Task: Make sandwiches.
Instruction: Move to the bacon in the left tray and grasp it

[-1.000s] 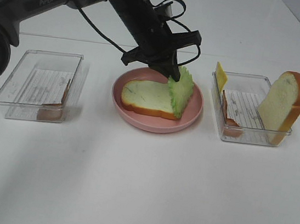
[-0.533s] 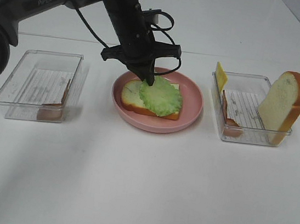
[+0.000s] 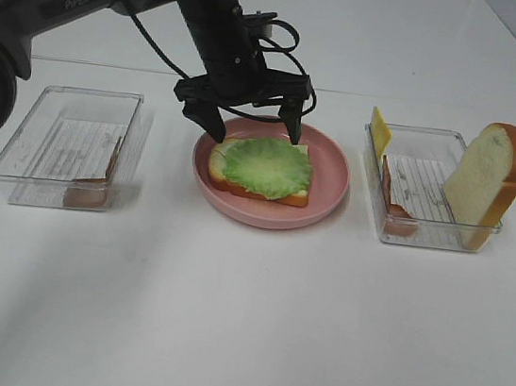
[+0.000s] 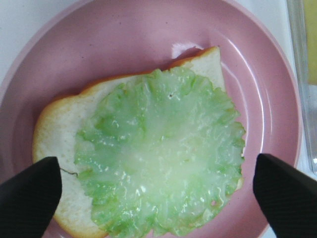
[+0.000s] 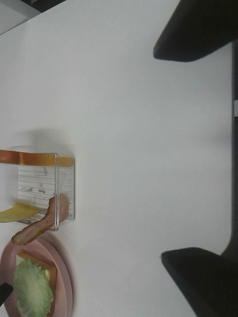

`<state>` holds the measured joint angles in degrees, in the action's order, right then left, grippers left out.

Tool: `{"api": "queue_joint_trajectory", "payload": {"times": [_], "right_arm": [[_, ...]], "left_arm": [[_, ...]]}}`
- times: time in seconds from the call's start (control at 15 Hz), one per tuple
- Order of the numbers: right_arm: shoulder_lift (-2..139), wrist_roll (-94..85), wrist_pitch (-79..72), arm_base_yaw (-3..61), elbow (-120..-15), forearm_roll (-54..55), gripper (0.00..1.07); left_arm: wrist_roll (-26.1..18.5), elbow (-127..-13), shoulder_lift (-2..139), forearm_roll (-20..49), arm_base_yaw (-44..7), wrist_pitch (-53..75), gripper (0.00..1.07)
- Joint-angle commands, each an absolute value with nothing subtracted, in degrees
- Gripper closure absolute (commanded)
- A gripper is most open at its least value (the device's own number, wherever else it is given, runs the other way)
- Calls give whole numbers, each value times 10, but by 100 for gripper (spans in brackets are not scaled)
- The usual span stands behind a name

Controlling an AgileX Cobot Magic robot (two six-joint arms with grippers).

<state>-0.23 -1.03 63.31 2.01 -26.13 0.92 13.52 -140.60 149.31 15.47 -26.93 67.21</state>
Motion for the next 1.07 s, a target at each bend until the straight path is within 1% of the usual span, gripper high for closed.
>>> {"api": "queue_joint_trajectory", "payload": {"times": [0.07, 0.2, 0.27, 0.33, 0.47, 0.6, 0.8, 1.0, 1.07], "right_arm": [[-19, -13, 631, 18, -259, 6, 8], [-19, -13, 631, 18, -259, 6, 8], [-19, -13, 631, 18, -259, 6, 8], [-19, -13, 631, 18, -259, 6, 8], [-19, -13, 631, 18, -259, 6, 8], [-19, -13, 631, 18, -259, 6, 8], [-19, -13, 631, 18, -259, 6, 8], [-19, -13, 631, 18, -259, 6, 8], [-19, -13, 631, 18, -259, 6, 8]], "left_arm": [[137, -1426, 1491, 154, -270, 690, 5], [137, -1468, 1491, 147, -270, 726, 5], [136, -1515, 1491, 132, -270, 755, 5], [137, -1532, 1481, 134, -270, 755, 5], [137, -1537, 1459, 131, -270, 755, 5], [136, -1536, 1427, 97, -270, 755, 5], [133, -1507, 1376, 66, -272, 755, 5], [121, -1393, 1282, 31, -270, 755, 5], [119, -1373, 1267, 26, -270, 755, 5]]}}
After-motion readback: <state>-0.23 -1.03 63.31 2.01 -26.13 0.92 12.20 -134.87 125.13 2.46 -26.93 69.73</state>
